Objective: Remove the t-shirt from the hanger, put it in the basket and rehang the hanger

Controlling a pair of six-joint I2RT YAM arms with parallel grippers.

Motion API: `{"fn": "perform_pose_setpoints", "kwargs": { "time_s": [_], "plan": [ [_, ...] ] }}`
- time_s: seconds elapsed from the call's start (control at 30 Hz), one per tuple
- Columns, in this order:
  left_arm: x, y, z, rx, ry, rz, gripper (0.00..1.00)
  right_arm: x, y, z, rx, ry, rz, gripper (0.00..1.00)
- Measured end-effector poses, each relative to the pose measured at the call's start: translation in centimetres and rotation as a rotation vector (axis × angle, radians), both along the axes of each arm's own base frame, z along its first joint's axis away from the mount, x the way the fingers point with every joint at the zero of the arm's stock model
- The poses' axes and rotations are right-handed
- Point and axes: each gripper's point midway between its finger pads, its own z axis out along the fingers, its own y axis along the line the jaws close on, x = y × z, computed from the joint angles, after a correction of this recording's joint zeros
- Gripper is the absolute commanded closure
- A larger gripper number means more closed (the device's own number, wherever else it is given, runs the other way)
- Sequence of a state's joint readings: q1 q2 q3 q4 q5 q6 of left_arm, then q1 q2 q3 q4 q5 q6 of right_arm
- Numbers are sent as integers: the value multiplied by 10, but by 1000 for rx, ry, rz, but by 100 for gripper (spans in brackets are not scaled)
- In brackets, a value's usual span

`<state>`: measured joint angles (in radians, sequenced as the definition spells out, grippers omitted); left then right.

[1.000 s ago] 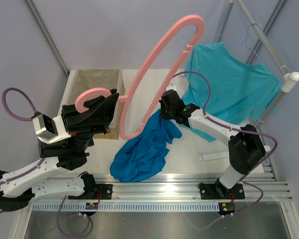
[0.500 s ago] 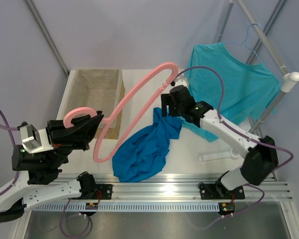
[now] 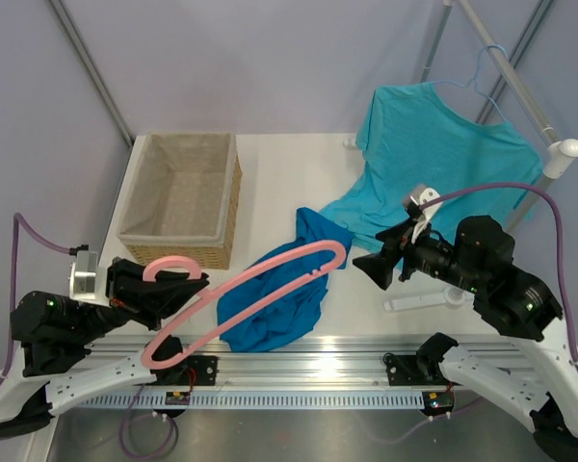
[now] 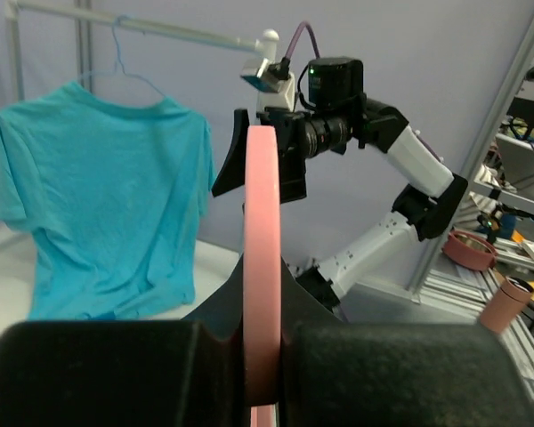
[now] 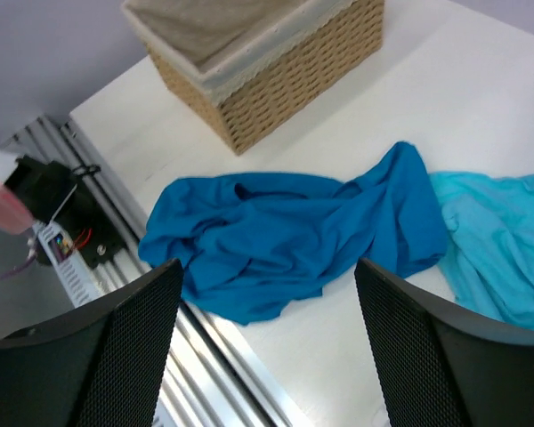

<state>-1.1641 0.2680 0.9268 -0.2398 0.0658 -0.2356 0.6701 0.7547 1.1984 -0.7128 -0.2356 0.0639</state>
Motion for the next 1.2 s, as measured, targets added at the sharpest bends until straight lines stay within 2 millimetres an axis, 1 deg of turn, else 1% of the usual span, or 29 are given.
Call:
{"fn": "perform_pose_setpoints", "kwargs": {
  "time_s": [0.07, 0.17, 0.2, 0.27, 0.4, 0.47, 0.53, 0.6, 0.67, 0.8, 0.87, 0.93, 1.03, 1.13, 1.2],
  "plan": [
    [-3, 1, -10, 29, 31, -18, 100, -13, -4, -6, -18, 5, 39, 11],
    [-4, -3, -29, 89, 83, -31, 100, -19, -2, -9, -52, 21, 89, 9],
    [-3, -5, -36, 112, 99, -32, 100, -21, 0, -6, -59, 26, 107, 9],
    [-1, -12, -53, 166, 131, -39, 100, -26, 5, 8, -57, 25, 156, 9],
    [-4, -26, -86, 277, 181, -80, 100, -47, 21, 53, 10, -21, 320, 9],
    [-7, -32, -93, 306, 188, -106, 100, -61, 28, 66, 42, -29, 418, 9],
    [-10, -37, -94, 321, 186, -135, 100, -72, 35, 68, 59, -11, 504, 10],
    [-13, -43, -96, 338, 184, -163, 100, -74, 45, 58, 61, 39, 569, 11],
    [-15, -52, -101, 373, 187, -195, 100, -69, 57, 40, 52, 110, 619, 11],
    [-12, -76, -115, 462, 201, -237, 100, -58, 84, -12, 2, 291, 681, 12],
    [-10, -84, -122, 498, 208, -248, 100, -59, 93, -31, -23, 356, 703, 12],
    [-9, -88, -127, 521, 209, -253, 100, -66, 99, -38, -34, 374, 731, 12],
    [-10, -90, -126, 523, 194, -264, 100, -82, 108, -36, -43, 347, 784, 14],
    [-12, -90, -115, 499, 164, -276, 100, -89, 114, -41, -43, 333, 816, 17],
    [-12, -91, -105, 471, 142, -278, 100, -88, 116, -54, -45, 353, 811, 18]
  ]
}}
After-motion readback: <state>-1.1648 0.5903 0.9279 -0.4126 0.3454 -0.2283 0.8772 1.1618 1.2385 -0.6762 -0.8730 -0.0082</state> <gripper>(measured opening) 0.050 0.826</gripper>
